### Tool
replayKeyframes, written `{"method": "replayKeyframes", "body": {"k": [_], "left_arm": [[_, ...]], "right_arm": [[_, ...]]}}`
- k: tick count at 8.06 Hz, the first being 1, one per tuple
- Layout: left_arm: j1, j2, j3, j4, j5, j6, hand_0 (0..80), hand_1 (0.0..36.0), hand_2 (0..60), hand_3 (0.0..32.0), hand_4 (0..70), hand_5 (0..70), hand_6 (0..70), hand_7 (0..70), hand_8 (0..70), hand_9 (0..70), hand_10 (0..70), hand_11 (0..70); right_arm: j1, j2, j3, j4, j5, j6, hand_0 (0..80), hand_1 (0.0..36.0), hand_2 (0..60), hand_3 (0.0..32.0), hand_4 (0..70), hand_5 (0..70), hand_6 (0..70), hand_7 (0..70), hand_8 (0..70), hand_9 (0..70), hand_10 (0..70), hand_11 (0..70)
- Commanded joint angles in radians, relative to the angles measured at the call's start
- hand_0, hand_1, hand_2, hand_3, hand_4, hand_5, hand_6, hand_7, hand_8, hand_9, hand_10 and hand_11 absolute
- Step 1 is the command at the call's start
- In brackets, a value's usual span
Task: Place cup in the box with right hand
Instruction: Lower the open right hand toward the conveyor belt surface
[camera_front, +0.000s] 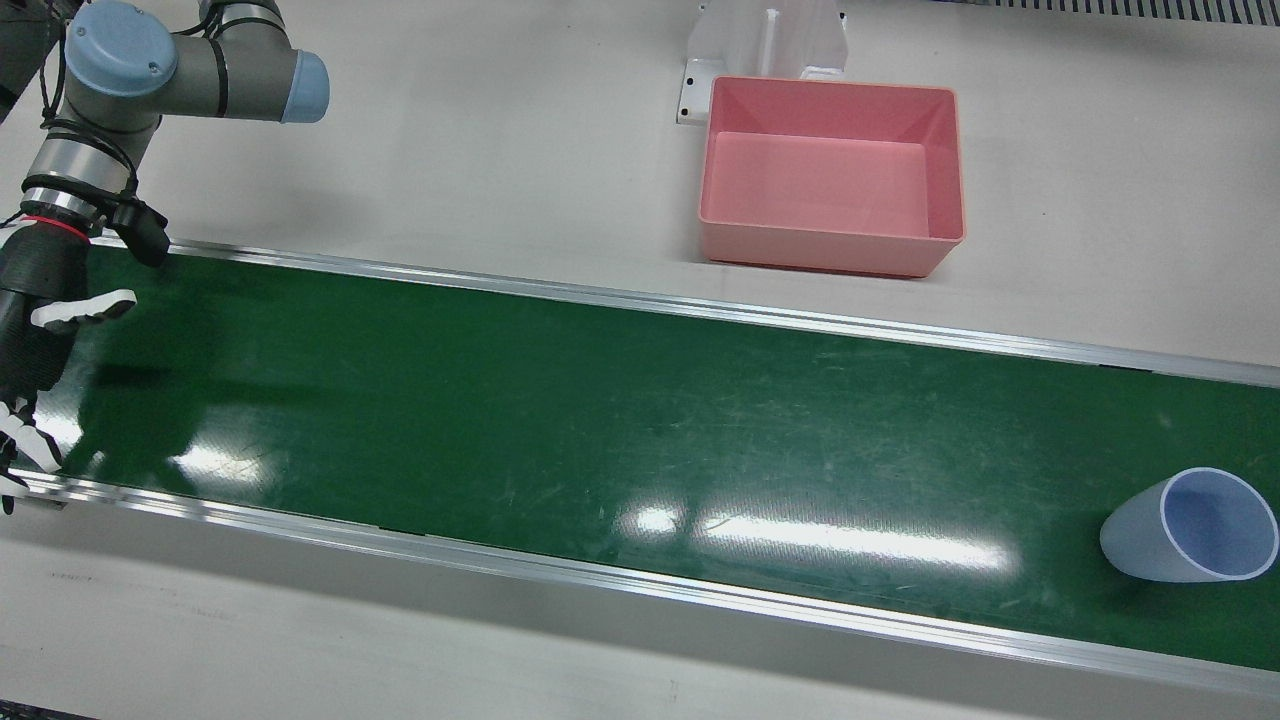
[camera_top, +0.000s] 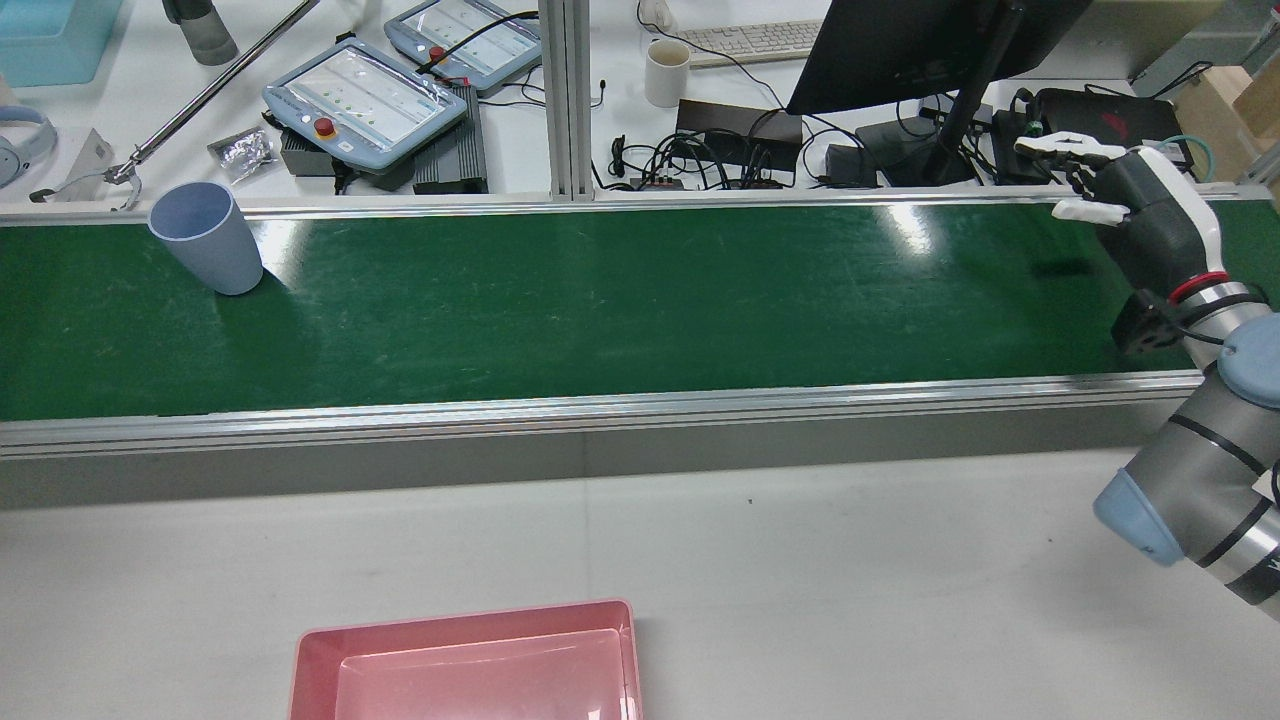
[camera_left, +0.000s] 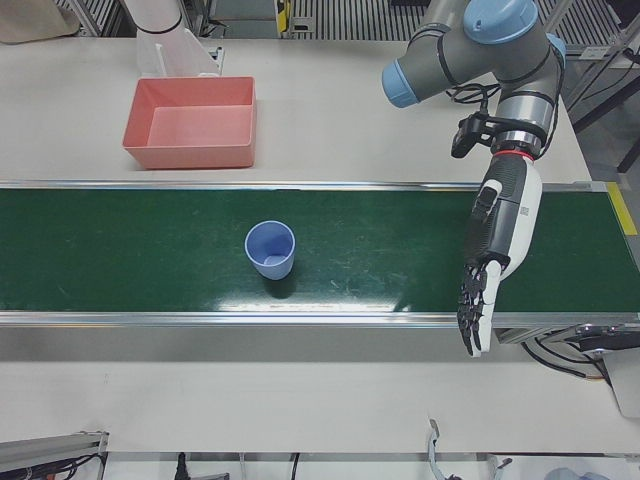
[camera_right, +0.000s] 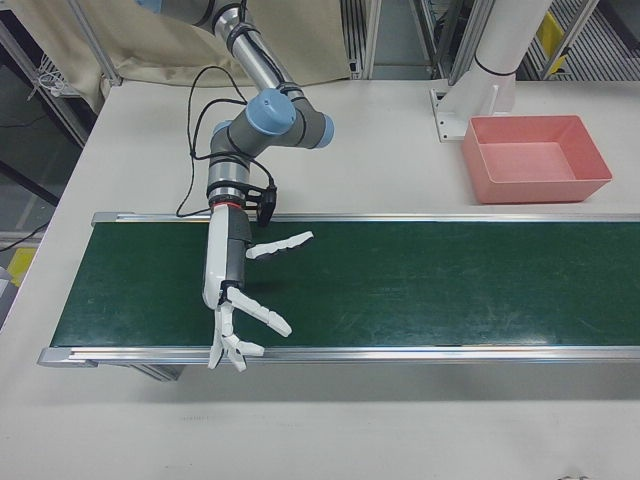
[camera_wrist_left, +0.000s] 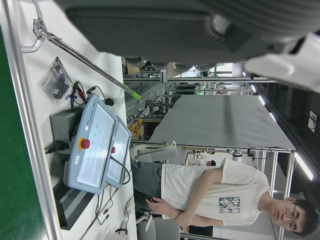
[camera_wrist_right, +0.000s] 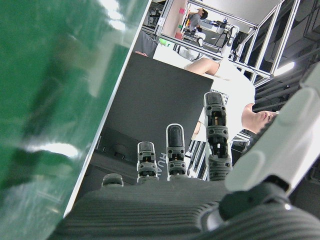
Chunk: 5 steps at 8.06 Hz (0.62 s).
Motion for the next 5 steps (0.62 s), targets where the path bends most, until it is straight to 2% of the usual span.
{"method": "replayKeyframes", "body": {"k": [1,2,3,5], "left_arm": [[0.000,0.000,0.000,0.000,0.000,0.000,0.0,0.0,0.0,0.0,0.0,0.0,0.0,0.0,0.0,0.0,0.0,0.0],[0.000,0.000,0.000,0.000,0.000,0.000,0.0,0.0,0.0,0.0,0.0,0.0,0.0,0.0,0.0,0.0,0.0,0.0],[0.000,0.000,0.000,0.000,0.000,0.000,0.0,0.0,0.0,0.0,0.0,0.0,0.0,0.0,0.0,0.0,0.0,0.0],[0.000,0.000,0.000,0.000,0.000,0.000,0.0,0.0,0.0,0.0,0.0,0.0,0.0,0.0,0.0,0.0,0.0,0.0]], "right_arm": [[-0.017,0.000,0.002,-0.003,0.000,-0.006,42.4,0.0,0.0,9.6,32.2,1.2,6.5,41.2,7.9,18.0,0.0,0.0],[-0.020,0.003,0.002,-0.003,0.000,-0.007,44.2,1.3,0.0,9.0,31.8,1.6,6.6,40.8,7.9,17.9,0.0,0.0],[-0.020,0.005,0.005,-0.003,0.000,-0.017,46.2,4.2,1.3,7.8,31.2,2.4,6.8,40.5,8.0,18.0,0.0,0.0],[-0.017,0.003,0.007,-0.005,-0.002,-0.017,47.0,5.8,2.9,6.6,31.7,2.8,7.1,41.0,8.1,18.3,0.0,0.0]]}}
